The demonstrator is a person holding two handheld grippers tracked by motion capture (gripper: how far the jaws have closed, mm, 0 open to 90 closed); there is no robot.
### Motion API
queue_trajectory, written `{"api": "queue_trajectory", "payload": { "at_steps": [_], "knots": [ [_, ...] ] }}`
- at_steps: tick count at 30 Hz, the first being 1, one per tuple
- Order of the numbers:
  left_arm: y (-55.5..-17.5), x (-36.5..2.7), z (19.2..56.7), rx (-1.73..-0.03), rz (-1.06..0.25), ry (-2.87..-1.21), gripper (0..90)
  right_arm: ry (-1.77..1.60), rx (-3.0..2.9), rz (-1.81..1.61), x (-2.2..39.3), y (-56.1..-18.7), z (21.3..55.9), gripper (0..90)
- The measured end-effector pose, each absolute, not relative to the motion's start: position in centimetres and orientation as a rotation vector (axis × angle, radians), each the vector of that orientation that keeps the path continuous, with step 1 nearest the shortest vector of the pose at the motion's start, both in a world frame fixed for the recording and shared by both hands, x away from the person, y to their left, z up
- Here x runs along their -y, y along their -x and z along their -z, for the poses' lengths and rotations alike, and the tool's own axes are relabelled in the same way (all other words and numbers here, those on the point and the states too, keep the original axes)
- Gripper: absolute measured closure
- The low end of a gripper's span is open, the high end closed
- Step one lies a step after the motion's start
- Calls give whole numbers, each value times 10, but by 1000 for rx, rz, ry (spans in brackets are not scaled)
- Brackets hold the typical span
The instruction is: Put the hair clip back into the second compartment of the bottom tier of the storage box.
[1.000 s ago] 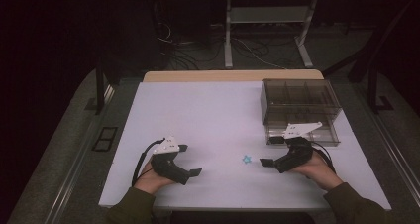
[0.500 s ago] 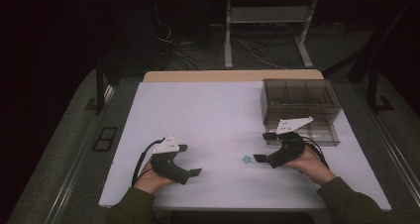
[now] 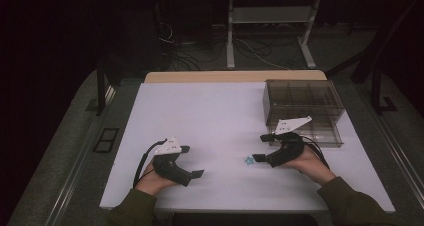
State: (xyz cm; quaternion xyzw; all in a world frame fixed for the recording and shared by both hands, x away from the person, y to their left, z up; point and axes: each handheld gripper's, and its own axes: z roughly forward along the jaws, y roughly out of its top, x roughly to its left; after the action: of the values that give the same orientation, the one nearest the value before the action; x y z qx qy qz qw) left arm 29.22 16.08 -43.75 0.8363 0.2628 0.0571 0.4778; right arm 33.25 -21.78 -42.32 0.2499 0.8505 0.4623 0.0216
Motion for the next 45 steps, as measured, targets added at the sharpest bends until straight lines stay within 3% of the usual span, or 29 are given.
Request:
{"api": "queue_trajectory", "payload": {
  "at_steps": [24,45],
  "knots": [
    [-293,-161,438,-635,-134,-2046,0,-702,-2704,-1444,201,-341,436,457],
    [-292,-161,438,-629,-132,-2053,0,-647,-2781,-1323,192,-342,452,598]
  ]
}}
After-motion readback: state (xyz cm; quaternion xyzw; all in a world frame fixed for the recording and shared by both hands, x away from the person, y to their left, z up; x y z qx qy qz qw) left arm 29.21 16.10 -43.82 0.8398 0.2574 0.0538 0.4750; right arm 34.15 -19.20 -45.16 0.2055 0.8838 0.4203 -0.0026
